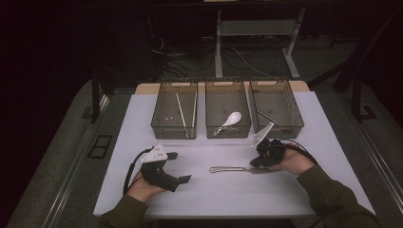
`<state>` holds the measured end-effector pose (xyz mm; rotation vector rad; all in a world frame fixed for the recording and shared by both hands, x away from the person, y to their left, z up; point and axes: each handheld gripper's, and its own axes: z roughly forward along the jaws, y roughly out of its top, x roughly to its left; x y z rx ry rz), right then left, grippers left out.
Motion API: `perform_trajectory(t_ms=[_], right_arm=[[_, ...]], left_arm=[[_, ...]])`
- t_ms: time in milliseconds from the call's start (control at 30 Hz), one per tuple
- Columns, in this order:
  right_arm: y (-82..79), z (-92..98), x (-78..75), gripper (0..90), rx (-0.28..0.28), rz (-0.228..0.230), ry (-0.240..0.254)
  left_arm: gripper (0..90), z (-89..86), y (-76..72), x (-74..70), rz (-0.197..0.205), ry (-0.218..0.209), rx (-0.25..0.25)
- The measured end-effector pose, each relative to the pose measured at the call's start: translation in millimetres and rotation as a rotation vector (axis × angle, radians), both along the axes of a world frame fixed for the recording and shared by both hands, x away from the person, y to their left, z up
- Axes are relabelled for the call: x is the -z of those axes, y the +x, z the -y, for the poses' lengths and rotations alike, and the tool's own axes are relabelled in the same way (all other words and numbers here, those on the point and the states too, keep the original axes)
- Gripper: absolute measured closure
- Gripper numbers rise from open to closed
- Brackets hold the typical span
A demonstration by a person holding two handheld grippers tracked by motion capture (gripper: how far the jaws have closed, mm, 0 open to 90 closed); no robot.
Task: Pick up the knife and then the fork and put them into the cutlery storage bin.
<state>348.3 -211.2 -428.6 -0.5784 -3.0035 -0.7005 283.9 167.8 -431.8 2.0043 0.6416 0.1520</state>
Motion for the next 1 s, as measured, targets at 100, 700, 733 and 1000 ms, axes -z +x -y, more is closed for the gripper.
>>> perform_trajectory(t_ms=[100, 700, 733, 1000], right_arm=[[-1.7, 0.4, -0.1, 89.8, -0.002, -0.003, 0.000], [2.5, -31.4, -36.0, 72.2, -0.044, 0.052, -0.022], [2.2, -34.9, -36.4, 71.5, -0.053, 0.049, -0.031], [-1.9, -59.3, -23.5, 73.1, -0.143, 0.032, -0.142]], left_arm=[[0.0, -0.2, 0.2, 0.0, -0.002, -0.001, -0.002], [0.0, 1.1, 0.3, -0.1, 0.002, -0.006, 0.002], [0.0, 1.0, 0.4, -0.1, 0.002, -0.004, 0.003], [0.0, 1.3, 0.5, -0.4, 0.000, -0.002, 0.005]])
